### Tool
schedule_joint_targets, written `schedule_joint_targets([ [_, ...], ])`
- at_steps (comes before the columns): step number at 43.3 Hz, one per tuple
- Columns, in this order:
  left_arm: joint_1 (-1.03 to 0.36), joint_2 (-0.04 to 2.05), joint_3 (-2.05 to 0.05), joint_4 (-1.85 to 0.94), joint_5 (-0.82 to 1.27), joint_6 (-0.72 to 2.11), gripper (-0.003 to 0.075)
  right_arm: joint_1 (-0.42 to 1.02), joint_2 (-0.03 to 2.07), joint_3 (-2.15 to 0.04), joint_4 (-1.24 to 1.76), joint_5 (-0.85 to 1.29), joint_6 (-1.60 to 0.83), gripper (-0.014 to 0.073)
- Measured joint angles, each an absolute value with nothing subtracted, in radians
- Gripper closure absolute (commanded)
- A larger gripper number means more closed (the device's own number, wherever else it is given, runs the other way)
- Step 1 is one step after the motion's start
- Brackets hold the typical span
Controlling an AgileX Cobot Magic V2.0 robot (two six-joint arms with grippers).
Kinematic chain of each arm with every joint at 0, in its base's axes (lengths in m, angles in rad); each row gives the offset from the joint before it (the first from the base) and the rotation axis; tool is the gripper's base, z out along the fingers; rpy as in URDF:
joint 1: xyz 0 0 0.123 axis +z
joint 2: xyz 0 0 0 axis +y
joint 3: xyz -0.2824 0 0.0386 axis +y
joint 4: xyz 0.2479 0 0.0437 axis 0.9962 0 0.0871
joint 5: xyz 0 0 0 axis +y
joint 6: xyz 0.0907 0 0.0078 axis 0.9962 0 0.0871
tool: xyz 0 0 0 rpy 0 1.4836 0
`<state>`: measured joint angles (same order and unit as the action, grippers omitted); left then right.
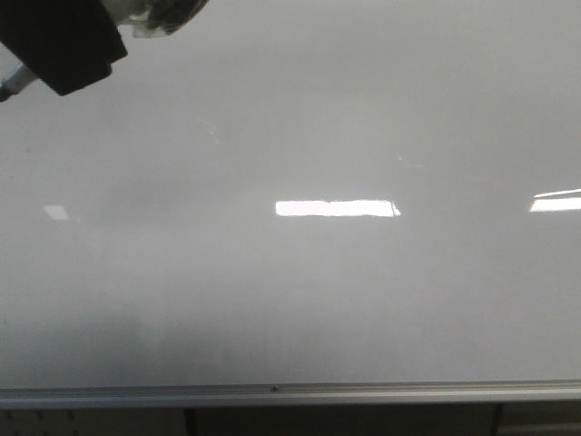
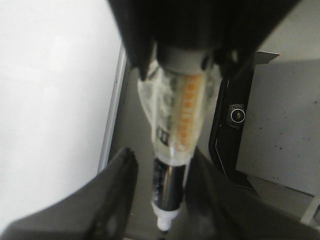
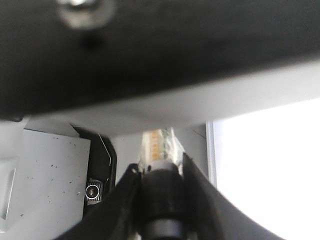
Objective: Write number 2 on whiteboard
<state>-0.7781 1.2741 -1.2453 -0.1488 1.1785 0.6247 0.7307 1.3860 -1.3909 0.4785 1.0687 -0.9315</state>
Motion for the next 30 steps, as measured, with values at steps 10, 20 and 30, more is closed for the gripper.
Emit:
schedule_joint_targets([
  [10,-0.714,1.192,-1.245,-0.155,1.132,0.568,0.0291,0.728,1.346,-1.391,0.330,1.092,-0.811,0.0596],
  [20,-0.574,1.010,-1.134,-0.155,1.054,0.458,0.0291,0.602,1.244,-1.332,0.153,1.092,-0.463,0.0596],
  [30,-0.435,0.878,-1.012,-0.155,1.003,0.369,0.0292,0.320,1.098,-1.167,0.155,0.967,-0.347,0.0596],
])
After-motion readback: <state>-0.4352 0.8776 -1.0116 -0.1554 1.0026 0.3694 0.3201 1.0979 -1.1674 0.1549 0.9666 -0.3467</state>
